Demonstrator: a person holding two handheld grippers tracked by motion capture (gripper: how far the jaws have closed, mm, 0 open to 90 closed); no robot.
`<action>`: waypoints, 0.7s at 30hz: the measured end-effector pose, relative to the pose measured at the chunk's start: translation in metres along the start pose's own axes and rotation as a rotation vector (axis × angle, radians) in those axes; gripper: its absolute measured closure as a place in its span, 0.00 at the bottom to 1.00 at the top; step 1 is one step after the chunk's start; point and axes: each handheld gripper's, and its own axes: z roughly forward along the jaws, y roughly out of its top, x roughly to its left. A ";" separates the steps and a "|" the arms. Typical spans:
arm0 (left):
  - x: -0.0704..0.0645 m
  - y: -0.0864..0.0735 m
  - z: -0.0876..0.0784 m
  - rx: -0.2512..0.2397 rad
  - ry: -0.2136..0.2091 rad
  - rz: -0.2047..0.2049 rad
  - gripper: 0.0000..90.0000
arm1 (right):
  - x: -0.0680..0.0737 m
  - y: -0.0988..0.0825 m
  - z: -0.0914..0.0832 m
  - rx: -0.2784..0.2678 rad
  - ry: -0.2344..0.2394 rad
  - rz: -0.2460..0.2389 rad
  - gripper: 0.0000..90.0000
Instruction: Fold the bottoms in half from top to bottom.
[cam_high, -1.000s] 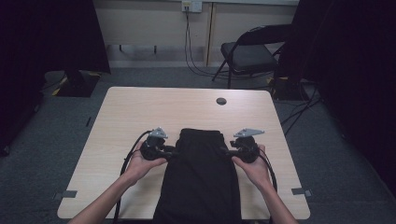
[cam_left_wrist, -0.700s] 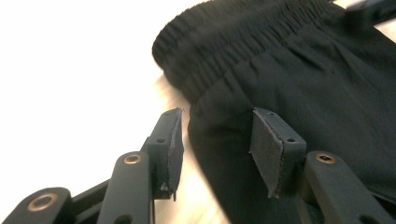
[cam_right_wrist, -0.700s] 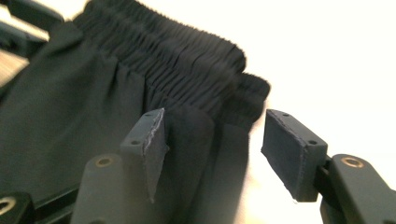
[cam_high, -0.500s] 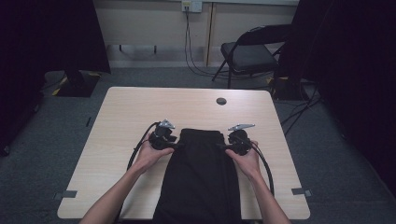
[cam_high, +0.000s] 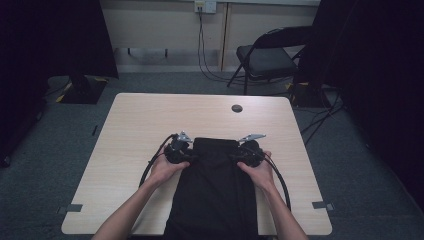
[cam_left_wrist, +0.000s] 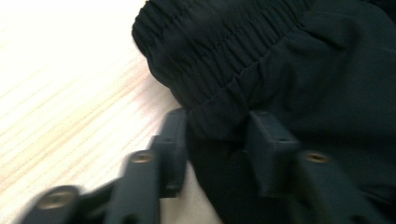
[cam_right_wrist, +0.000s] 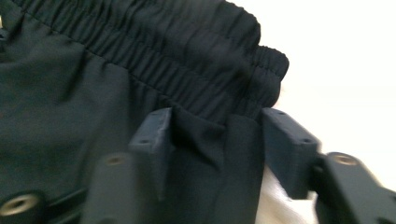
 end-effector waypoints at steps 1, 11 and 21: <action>0.000 -0.001 0.000 -0.003 -0.011 0.001 0.70 | 0.000 0.000 0.000 0.000 0.000 0.000 0.58; 0.017 -0.014 -0.016 -0.029 -0.090 -0.105 0.53 | 0.012 0.003 0.005 -0.022 0.087 -0.007 0.85; 0.011 -0.018 -0.016 -0.014 -0.010 -0.034 0.72 | 0.016 0.006 0.005 -0.044 0.085 0.013 0.62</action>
